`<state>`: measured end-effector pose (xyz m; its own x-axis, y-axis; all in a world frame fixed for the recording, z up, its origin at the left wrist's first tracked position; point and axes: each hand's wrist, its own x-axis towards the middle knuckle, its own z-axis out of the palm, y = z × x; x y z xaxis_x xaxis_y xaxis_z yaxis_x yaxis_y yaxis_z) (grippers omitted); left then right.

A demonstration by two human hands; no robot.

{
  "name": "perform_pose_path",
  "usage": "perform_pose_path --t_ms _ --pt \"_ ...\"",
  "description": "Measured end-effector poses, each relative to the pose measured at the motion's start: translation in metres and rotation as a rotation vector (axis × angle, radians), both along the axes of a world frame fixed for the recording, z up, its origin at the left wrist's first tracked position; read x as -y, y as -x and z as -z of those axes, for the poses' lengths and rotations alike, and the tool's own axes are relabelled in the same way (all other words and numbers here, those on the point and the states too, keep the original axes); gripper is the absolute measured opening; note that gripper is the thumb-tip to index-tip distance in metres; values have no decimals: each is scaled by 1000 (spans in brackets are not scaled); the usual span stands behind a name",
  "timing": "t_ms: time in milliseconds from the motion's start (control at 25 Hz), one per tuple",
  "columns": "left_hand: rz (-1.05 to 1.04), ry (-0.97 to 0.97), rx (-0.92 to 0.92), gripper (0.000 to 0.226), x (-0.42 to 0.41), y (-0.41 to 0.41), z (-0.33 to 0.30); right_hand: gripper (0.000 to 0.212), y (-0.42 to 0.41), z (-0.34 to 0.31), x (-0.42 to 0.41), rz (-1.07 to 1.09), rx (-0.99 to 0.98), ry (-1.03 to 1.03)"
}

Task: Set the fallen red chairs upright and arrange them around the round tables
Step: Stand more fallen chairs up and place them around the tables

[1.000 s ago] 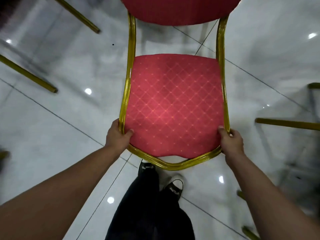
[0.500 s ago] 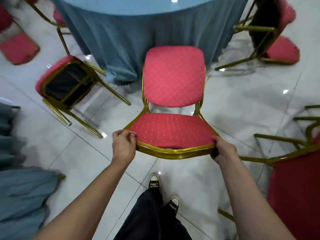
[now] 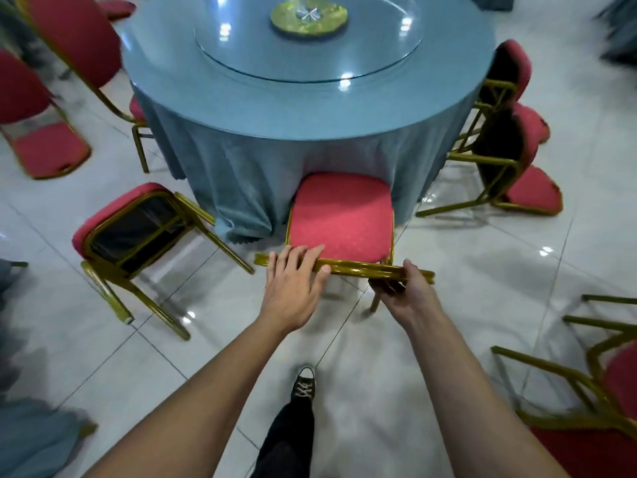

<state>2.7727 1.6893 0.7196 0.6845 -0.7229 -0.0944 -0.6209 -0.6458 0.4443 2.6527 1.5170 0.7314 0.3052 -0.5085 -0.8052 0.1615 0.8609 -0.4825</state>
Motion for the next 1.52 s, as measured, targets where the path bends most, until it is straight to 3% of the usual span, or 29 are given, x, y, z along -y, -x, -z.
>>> perform_pose_path --t_ms 360,720,840,920,1040,1200,1520 --pt "27 -45 -42 60 99 -101 -11 35 -102 -8 97 -182 -262 154" --pt "-57 -132 -117 57 101 -89 -42 44 -82 -3 104 -212 -198 152" --pt "-138 -105 -79 56 76 -59 -51 38 -66 -2 73 -402 -287 337" --pt "-175 -106 -50 53 52 -42 -56 32 -59 -6 44 -663 -357 661" --pt "-310 -92 -37 46 11 -24 -67 27 -70 -17 6 -1014 -274 1061" --pt "-481 -10 -49 40 -51 -21 -87 33 -108 -46 -52 -1236 -172 1201" --pt "-720 156 7 34 -219 -74 -123 35 -197 -73 -224 -1346 -28 1367"
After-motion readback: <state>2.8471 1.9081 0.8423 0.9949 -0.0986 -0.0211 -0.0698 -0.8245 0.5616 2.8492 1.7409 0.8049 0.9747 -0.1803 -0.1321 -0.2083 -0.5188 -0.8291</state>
